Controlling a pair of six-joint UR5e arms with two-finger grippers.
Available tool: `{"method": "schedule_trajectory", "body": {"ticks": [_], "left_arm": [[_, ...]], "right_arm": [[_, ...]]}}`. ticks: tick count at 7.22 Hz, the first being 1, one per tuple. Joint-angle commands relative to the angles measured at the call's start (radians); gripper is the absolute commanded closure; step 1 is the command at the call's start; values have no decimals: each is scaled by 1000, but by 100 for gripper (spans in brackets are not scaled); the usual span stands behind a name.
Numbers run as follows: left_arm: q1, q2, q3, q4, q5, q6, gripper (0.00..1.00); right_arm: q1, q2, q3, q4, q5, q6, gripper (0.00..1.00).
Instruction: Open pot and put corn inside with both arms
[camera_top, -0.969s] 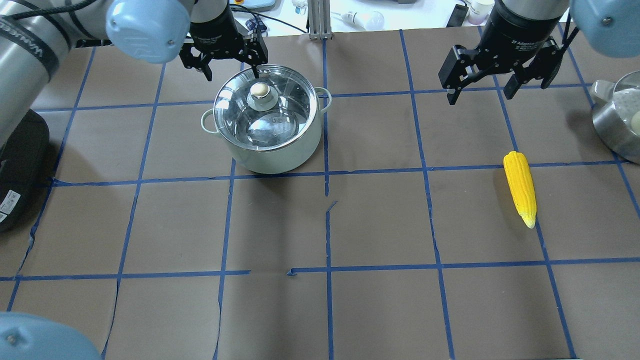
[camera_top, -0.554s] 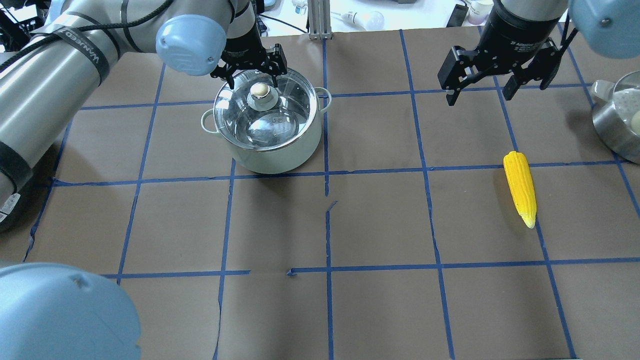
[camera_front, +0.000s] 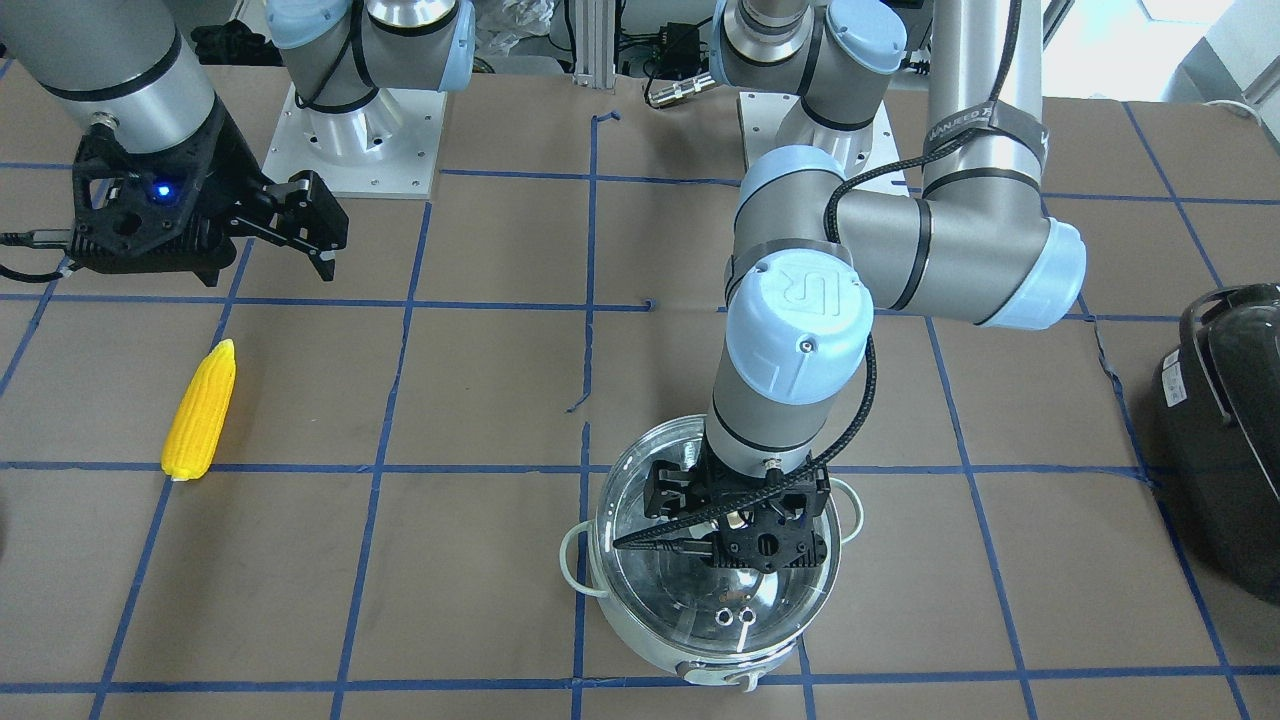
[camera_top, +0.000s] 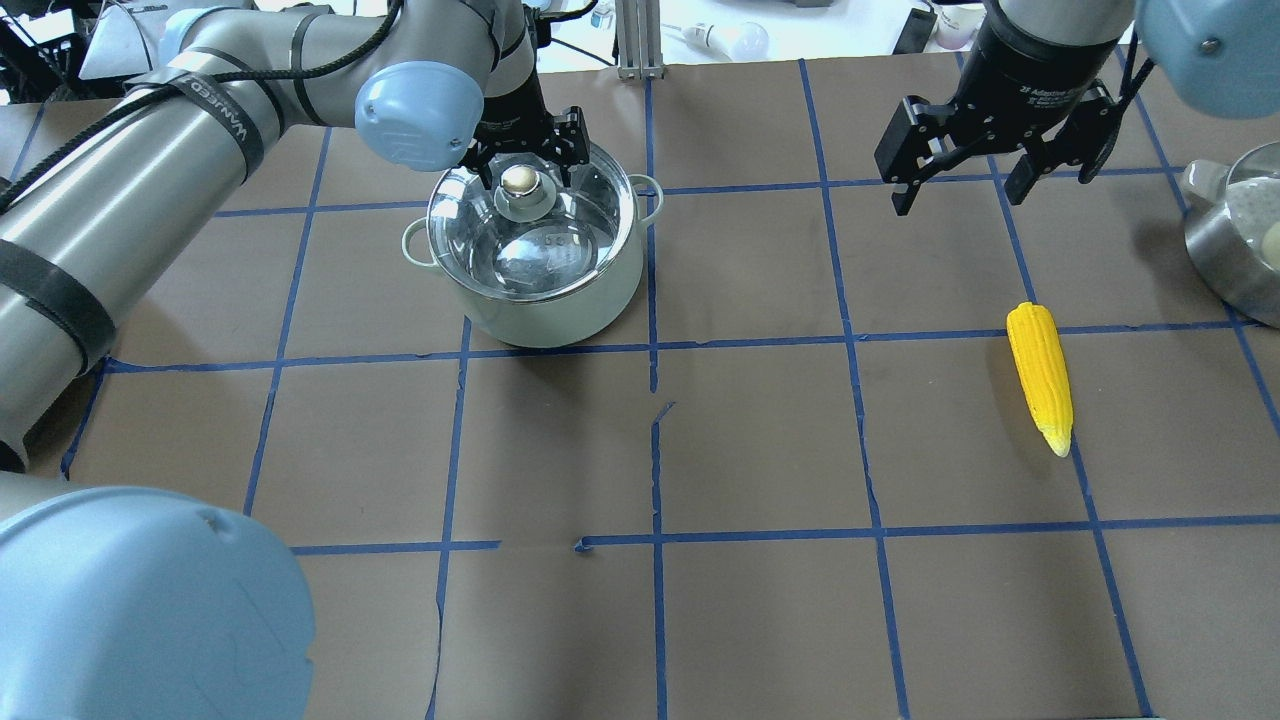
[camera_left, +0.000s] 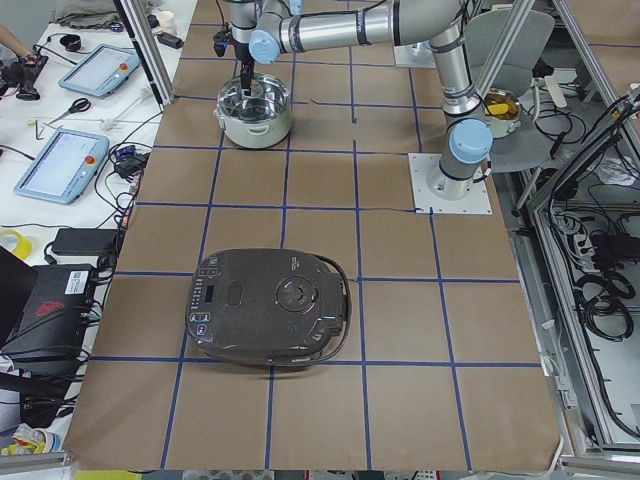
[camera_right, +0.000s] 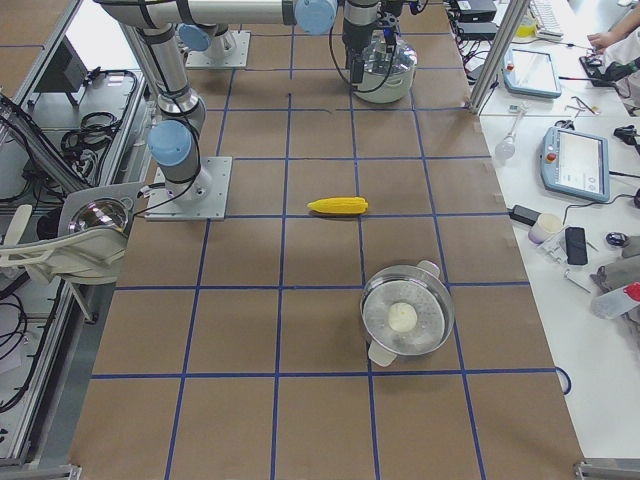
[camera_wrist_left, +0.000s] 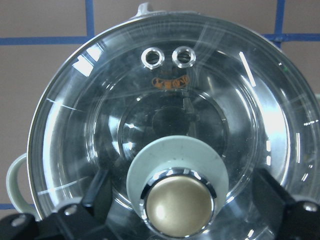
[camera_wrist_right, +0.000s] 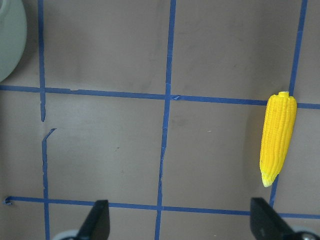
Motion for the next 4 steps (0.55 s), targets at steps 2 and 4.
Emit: {"method": "schedule_trajectory", "body": {"ticks": [2,4], "left_arm": [[-3,32,-13,-7,0,7,100],[-1,43,-7,-11,3,7,100]], "right_arm": [[-1,-2,4,6,-6,0,0],[-3,0,4,-7,-5,0,0]]}}
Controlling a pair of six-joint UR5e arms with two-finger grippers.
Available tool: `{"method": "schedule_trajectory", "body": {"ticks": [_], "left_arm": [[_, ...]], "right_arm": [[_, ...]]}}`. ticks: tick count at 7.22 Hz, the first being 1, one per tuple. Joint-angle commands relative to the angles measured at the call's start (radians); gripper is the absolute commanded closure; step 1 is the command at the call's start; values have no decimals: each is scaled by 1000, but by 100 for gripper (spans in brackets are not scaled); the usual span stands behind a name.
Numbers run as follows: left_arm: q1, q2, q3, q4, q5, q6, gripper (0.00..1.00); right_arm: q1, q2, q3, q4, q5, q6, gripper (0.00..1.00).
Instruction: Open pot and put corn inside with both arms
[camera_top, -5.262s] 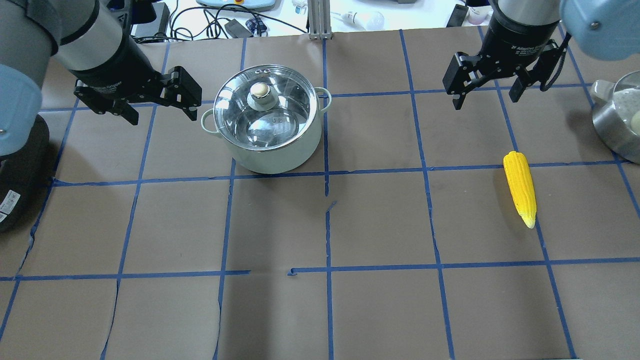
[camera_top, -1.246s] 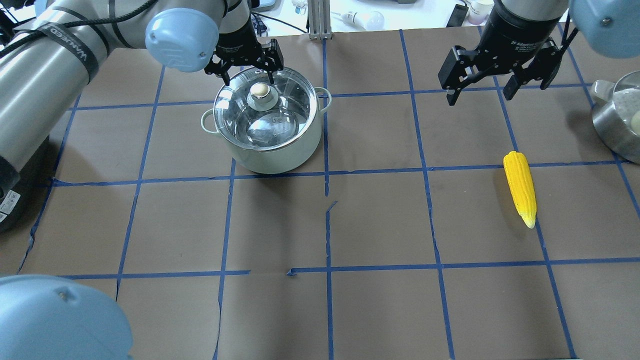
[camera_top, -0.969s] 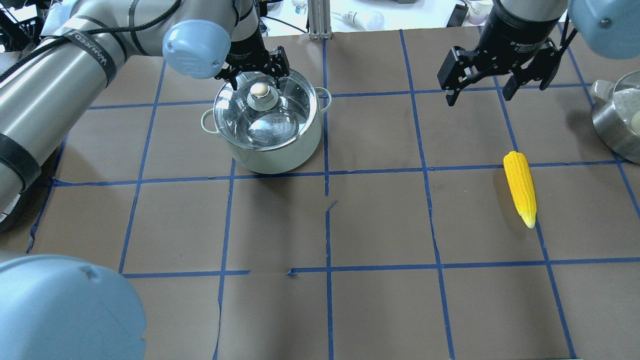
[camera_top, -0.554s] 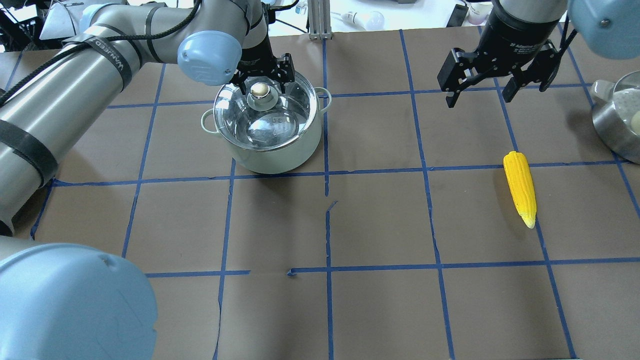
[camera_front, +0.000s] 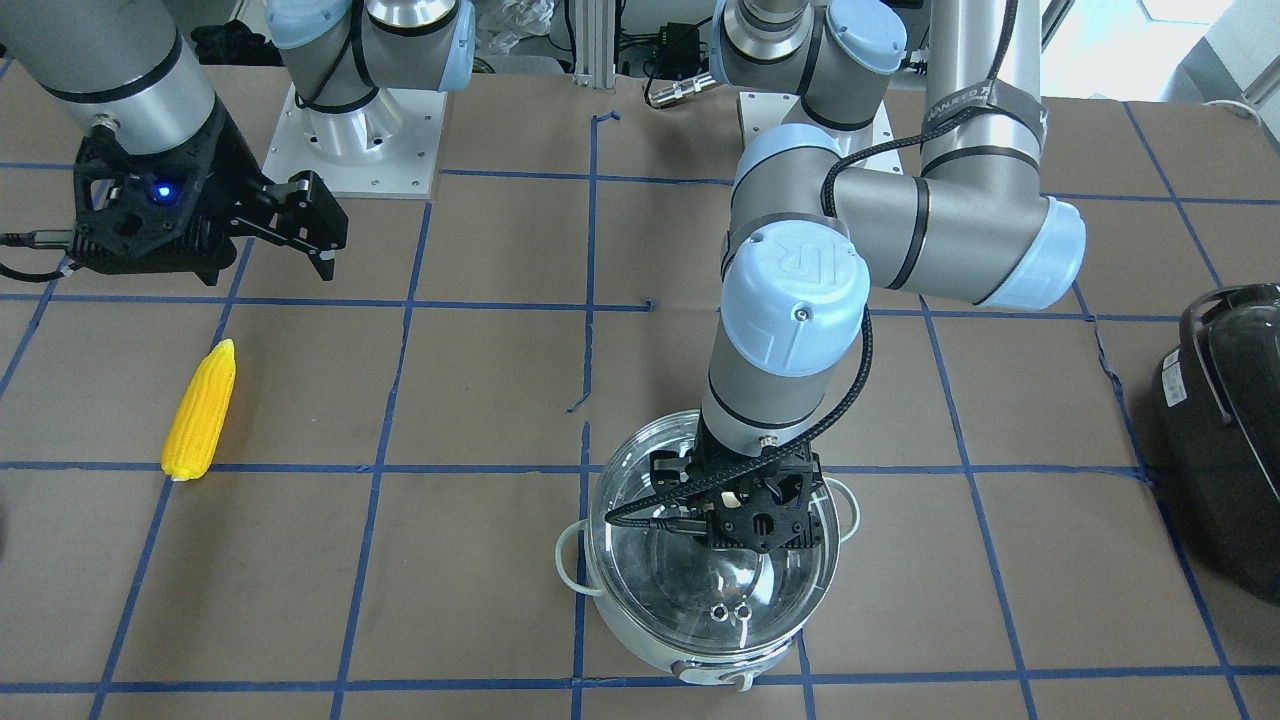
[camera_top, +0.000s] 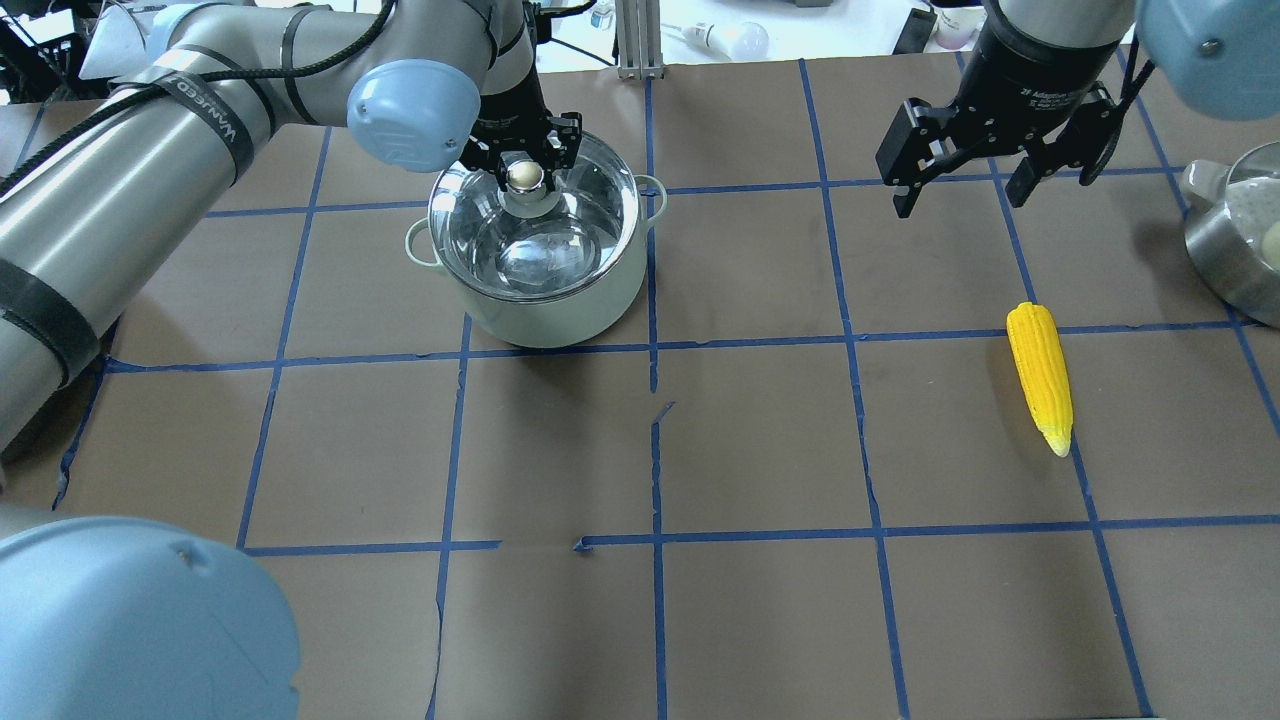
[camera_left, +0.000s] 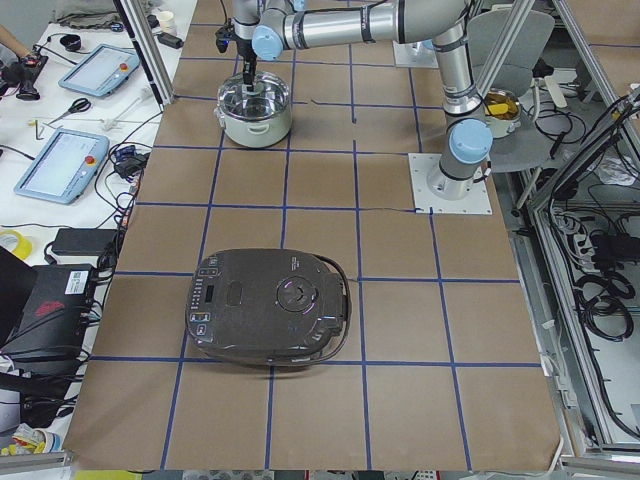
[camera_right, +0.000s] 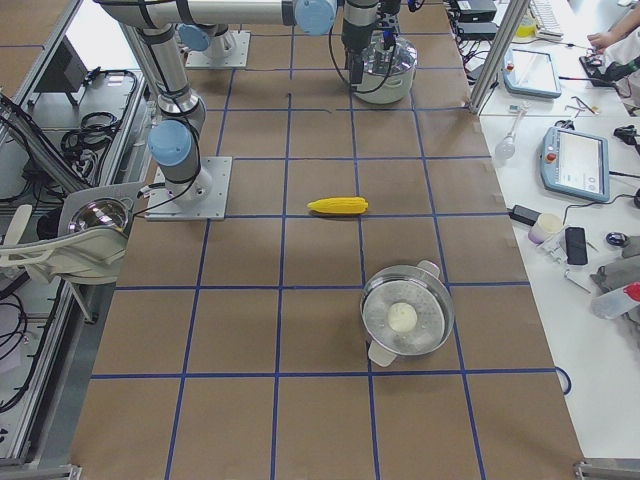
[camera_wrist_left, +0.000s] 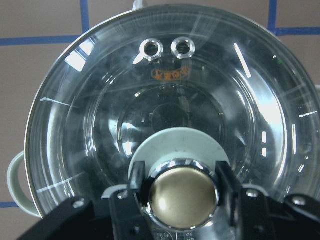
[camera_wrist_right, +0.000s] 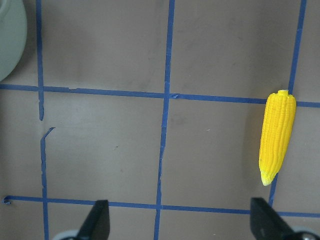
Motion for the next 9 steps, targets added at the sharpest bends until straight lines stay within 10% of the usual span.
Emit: {"method": "schedule_trajectory", "body": {"ticks": [1,6,9], "left_arm": [[3,31,7,-5,3,0,100],[122,312,56,-435,3,130,100],[280,435,-57,-447,6,336,100]], "right_arm": [[-1,1,-2,-9,3,-2,0],[-125,16,17,-52,-14,-14,0],[-234,56,123,-123,-58,-18,0]]}}
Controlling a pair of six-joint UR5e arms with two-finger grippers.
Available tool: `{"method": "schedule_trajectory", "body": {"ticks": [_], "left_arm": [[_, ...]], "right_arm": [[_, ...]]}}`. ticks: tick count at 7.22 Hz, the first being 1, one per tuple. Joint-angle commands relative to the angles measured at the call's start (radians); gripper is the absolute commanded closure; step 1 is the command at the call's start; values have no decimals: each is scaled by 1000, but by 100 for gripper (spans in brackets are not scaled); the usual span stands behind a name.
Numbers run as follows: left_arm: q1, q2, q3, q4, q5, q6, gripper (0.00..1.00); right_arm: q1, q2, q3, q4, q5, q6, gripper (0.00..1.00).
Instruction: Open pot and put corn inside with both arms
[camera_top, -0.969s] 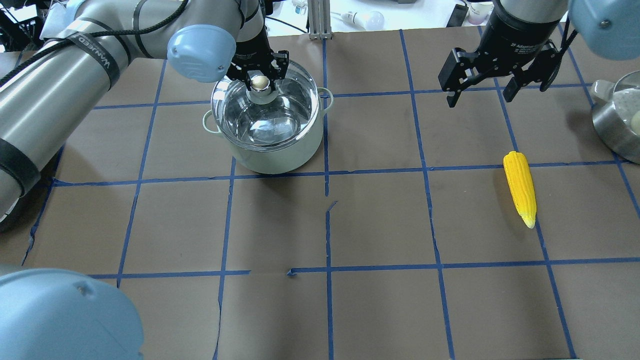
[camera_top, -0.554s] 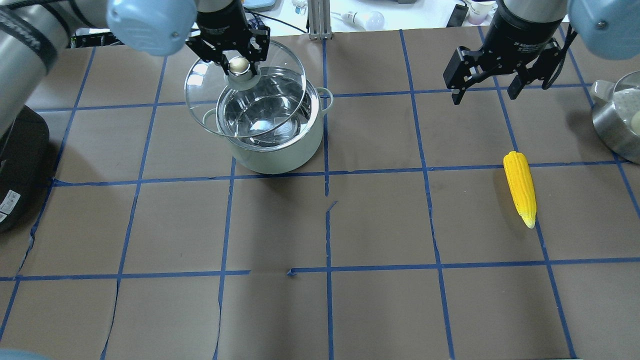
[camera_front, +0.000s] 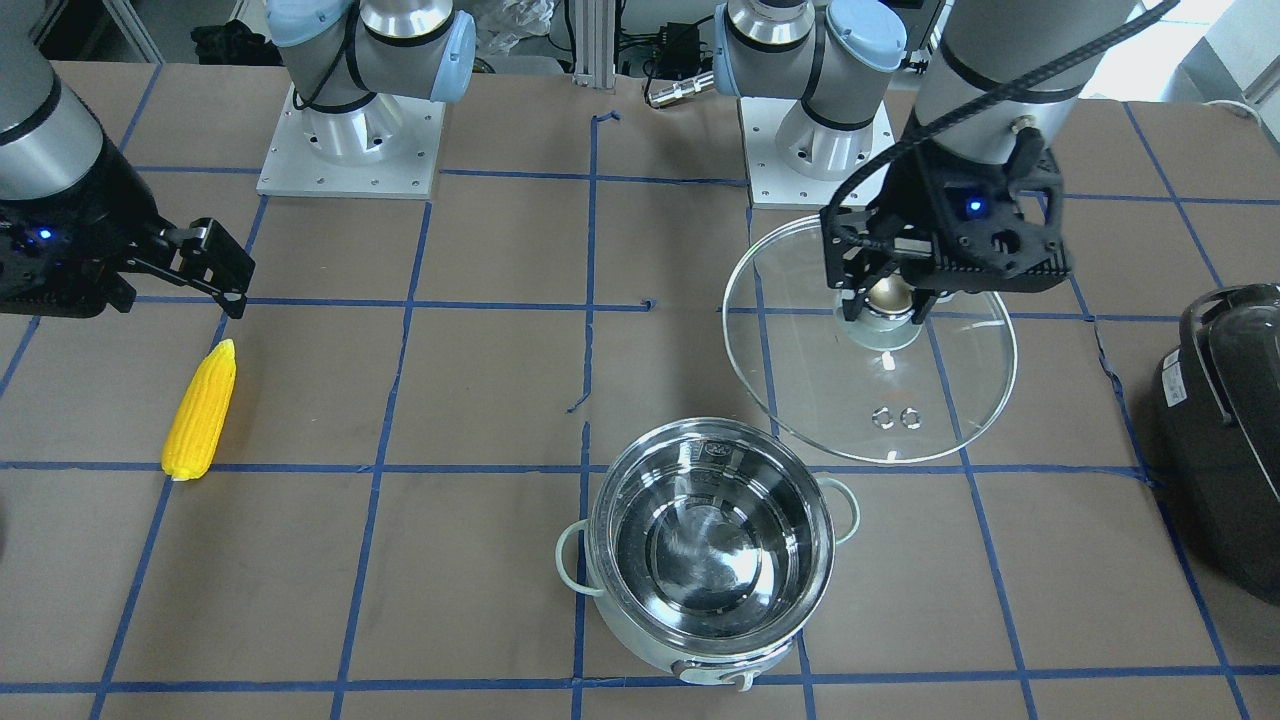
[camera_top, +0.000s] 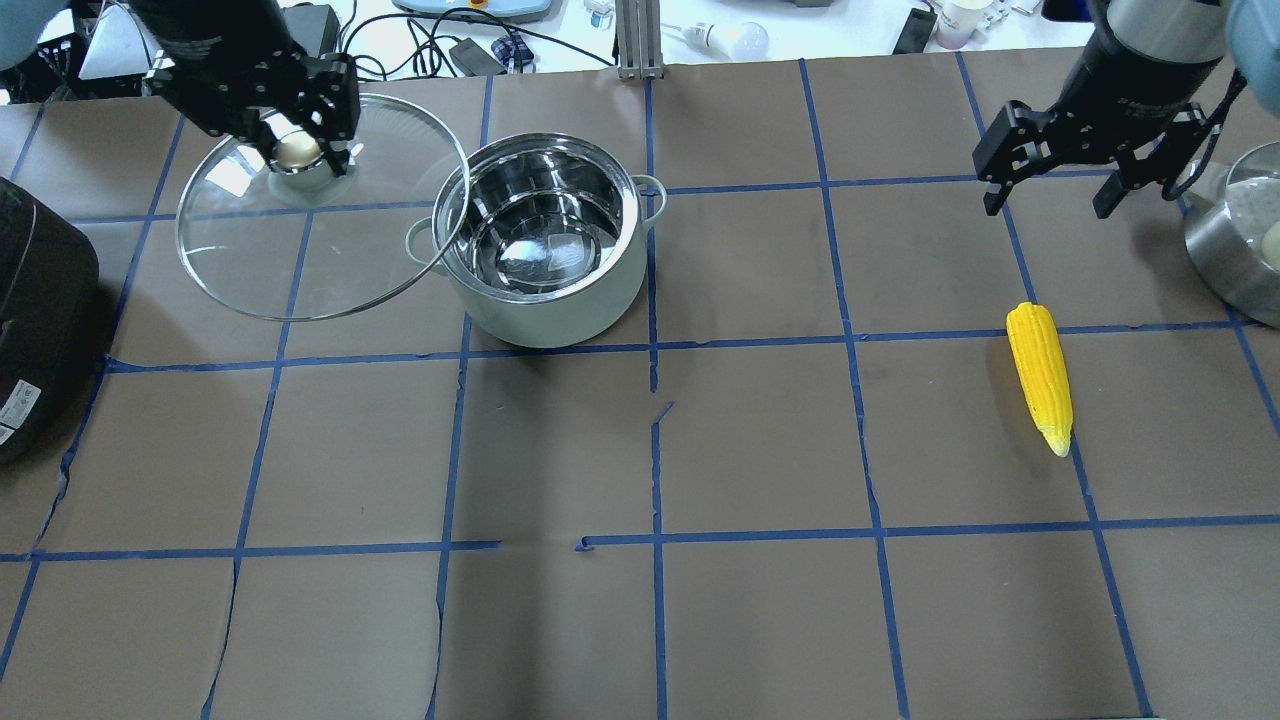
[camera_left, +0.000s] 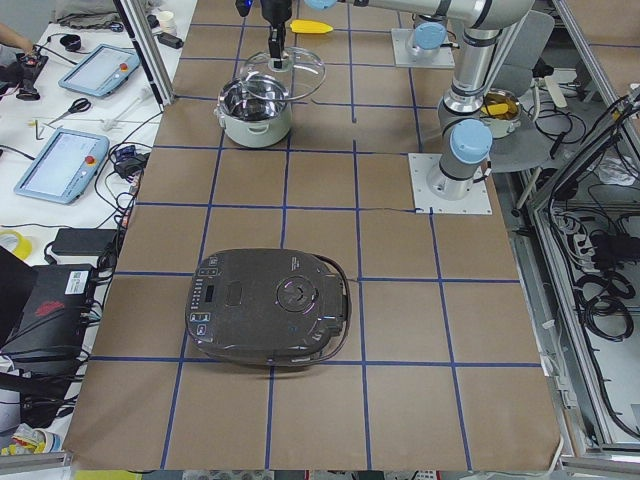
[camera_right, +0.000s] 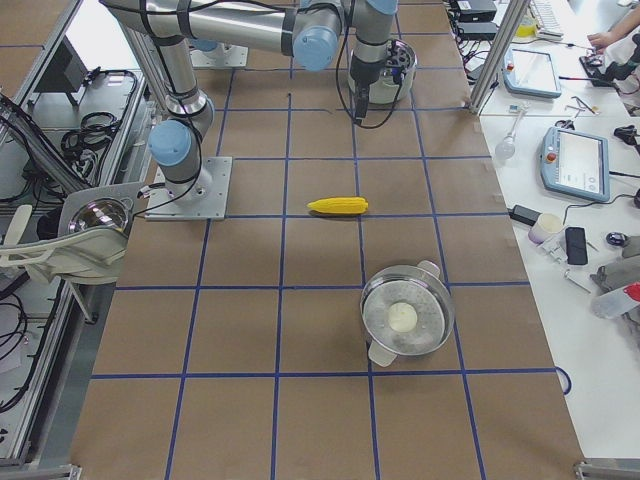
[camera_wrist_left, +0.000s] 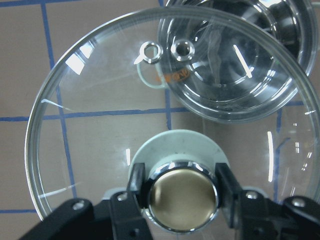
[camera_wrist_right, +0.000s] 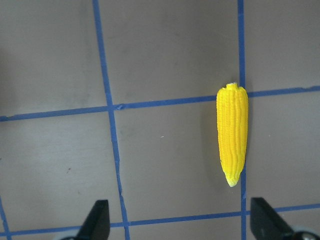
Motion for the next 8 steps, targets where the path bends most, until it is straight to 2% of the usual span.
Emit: {"method": "schedule_trajectory", "body": {"ticks": [1,3,4,6,7,8], "left_arm": [[85,81,-85,4,-1,100,100],[149,131,-160,38,-4,153,100],[157,144,-182,45,-6,160,100],[160,153,-197,64,-9,160,100],[162,153,-197,65,-9,158,100],[162,153,-197,65,-10,158,100]], "right_arm": [[-68,29,81,-71,-57,-6,0],[-117,42,153,-94,-52,-10,0],[-125,67,189,-191,-61,-50,0],[-172,84,274,-305,-58,-142,0],[-194,101,320,-347,-47,-136,0],[-194,136,356,-441,-56,-133,0]]}}
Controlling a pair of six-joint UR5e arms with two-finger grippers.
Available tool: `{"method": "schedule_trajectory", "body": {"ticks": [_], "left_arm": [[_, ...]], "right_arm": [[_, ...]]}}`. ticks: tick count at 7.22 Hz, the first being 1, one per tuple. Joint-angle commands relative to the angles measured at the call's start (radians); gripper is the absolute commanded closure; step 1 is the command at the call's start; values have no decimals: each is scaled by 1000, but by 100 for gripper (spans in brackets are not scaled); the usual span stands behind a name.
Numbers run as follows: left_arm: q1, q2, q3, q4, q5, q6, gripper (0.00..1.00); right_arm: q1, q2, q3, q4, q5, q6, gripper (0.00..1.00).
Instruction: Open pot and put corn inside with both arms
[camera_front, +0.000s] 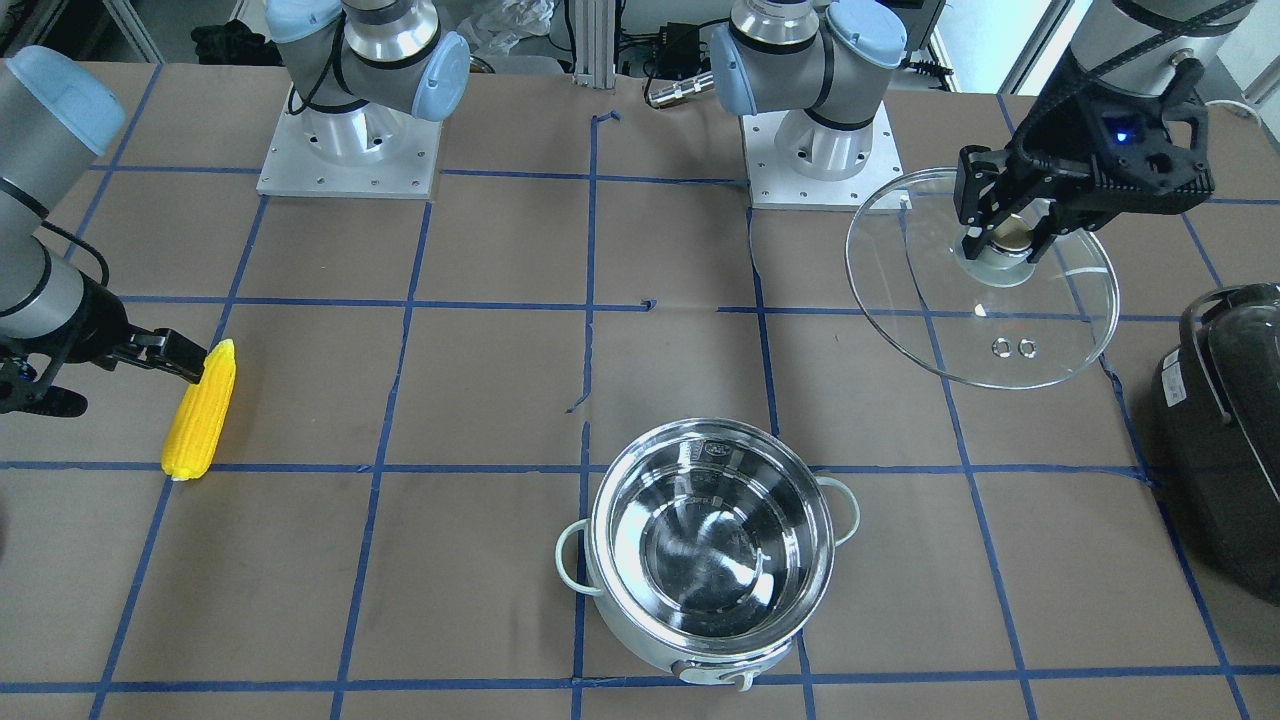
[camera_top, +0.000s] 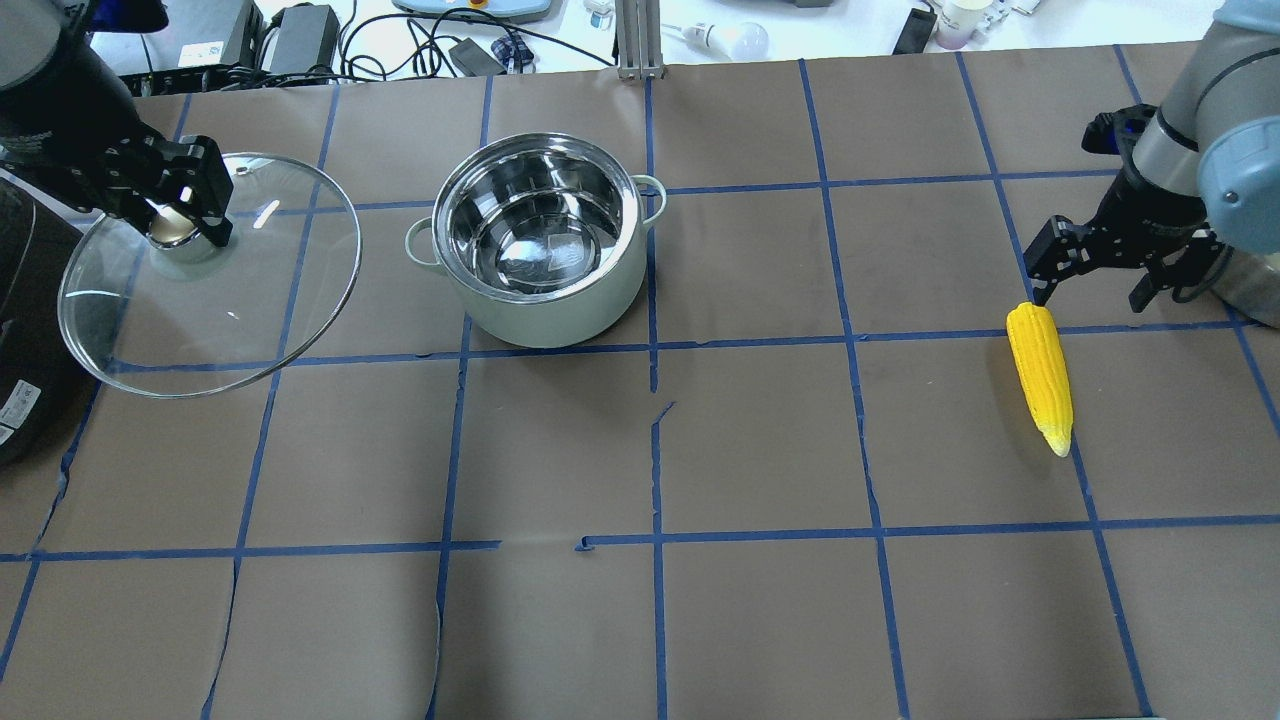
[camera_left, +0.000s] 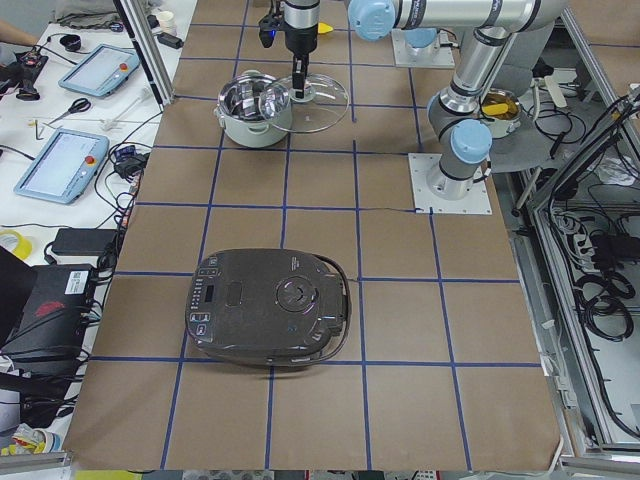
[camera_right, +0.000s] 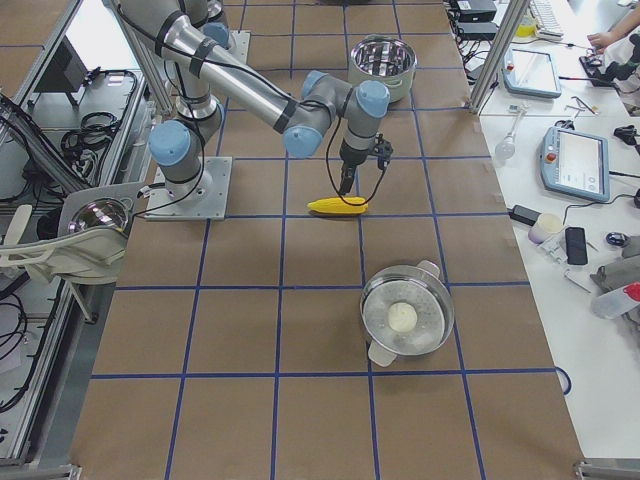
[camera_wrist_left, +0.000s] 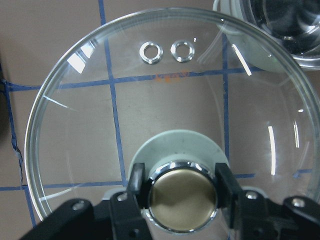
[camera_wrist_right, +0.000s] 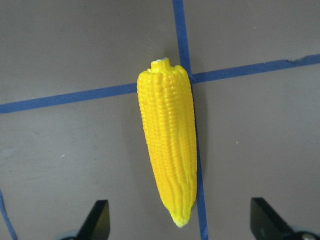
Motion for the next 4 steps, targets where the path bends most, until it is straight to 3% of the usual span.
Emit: {"method": "schedule_trajectory", "body": {"ticks": [1,4], "left_arm": [[1,1,-1,4,-5,-3,100],[3,1,-1,4,-5,-2,100]], "right_arm": [[-12,69,75,-173,-3,-3,0],[-12,138,76,-219,0,4,0]]}}
